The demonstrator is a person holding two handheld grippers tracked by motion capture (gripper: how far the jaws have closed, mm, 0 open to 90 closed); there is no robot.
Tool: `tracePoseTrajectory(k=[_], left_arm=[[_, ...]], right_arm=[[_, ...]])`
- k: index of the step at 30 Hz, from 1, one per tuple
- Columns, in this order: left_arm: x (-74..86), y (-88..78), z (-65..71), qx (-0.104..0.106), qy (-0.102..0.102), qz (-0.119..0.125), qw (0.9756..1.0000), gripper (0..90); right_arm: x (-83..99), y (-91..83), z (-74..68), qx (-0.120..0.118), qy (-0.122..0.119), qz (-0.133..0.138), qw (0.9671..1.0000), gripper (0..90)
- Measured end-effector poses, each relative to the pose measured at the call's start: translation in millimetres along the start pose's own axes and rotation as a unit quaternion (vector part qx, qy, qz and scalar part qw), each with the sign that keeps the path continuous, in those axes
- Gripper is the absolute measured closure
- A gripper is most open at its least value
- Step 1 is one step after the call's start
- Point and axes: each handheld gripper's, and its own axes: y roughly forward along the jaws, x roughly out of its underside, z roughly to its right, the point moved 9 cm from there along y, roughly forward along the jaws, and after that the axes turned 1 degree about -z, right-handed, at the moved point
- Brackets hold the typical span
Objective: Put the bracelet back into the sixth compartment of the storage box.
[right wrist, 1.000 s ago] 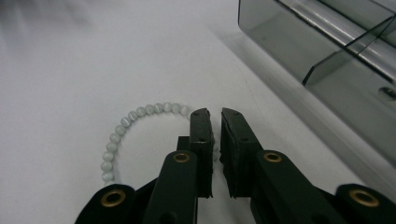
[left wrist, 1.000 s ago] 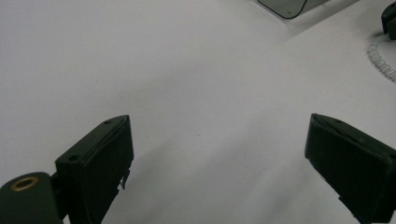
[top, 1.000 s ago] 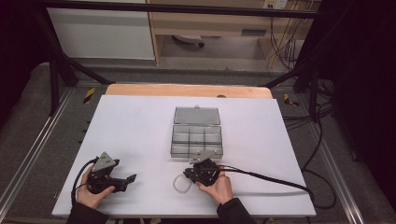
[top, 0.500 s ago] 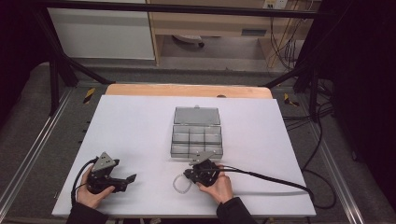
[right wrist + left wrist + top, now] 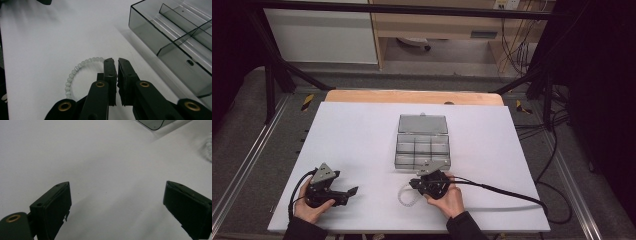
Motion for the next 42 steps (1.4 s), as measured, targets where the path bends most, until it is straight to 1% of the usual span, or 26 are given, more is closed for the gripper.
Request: tracePoseTrajectory(k=[15,23,42], left_arm=[[-0.2,0.3,0.6,0.001,-0.002,0.001,1.0000,7.9],[-0.3,0.2,0.8,0.001,-0.001,0.001,1.0000,7.9],[-0.3,0.3,0.5,0.000,-0.002,0.001,1.0000,7.9]], right_arm=[[-13.2,-23.8,1.9,0.012,-0.017,0.023,0.9995,85.6],[-18.2,-33.1,3.1,0.017,-0.018,0.032,0.9992,85.7],[-28.5,-53.1,13.2,0.042,-0.027,0.037,0.9981,85.6]])
